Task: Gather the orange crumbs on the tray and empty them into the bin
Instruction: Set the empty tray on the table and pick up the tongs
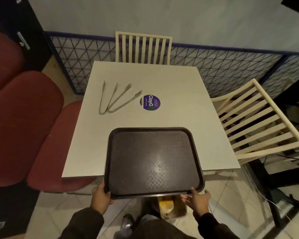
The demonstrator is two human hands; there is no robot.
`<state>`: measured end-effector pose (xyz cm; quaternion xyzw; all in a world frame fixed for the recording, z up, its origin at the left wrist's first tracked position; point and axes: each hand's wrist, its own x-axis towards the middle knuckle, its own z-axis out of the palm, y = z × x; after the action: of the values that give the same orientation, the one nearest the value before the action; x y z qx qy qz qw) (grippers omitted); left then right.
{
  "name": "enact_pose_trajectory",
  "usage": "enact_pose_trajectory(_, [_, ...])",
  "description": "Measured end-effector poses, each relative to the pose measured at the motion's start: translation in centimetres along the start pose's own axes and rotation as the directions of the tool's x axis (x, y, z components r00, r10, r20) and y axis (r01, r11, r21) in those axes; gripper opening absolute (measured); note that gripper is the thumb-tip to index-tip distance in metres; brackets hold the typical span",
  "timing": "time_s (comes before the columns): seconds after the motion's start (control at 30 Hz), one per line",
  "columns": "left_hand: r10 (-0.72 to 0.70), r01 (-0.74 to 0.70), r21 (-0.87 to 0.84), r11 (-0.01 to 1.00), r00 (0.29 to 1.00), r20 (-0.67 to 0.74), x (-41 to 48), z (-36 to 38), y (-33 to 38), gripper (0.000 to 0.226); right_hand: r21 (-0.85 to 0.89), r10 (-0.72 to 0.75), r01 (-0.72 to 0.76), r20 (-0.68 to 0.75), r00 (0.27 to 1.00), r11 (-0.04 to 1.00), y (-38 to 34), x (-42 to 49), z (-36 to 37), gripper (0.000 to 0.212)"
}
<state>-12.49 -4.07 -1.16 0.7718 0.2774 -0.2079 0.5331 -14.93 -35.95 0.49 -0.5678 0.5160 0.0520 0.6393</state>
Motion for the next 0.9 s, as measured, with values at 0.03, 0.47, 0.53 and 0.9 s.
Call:
enact_pose_trajectory(0.03, [0.009, -0.009, 0.028, 1.0, 1.0, 0.003, 0.8, -0.1, -0.3, 0.056, -0.031, 0.004, -0.005, -0.018, 1.0, 0.999, -0.5, 0.8, -0.2, 0.07])
enact_pose_trajectory(0.47, [0.04, -0.08, 0.467, 0.881, 0.995, 0.095, 6.7, 2.8, 5.7, 0.098, -0.354, -0.089, 0.064, -0.056, 0.994, 0.933, -7.9, 11.7, -0.6, 0.033])
enact_pose_trajectory(0.53, [0.029, -0.073, 0.457, 0.887, 0.994, 0.103, 8.1, 3.7, 7.5, 0.094, -0.336, -0.096, 0.073, -0.051, 0.994, 0.939, -9.6, 12.7, -0.4, 0.034])
enact_pose_trajectory(0.9, [0.104, -0.149, 0.5, 0.853, 0.988, 0.116, 15.8, 8.3, 15.6, 0.088, -0.238, -0.079, 0.059, -0.074, 0.994, 0.97, -18.6, 19.7, 3.2, 0.034])
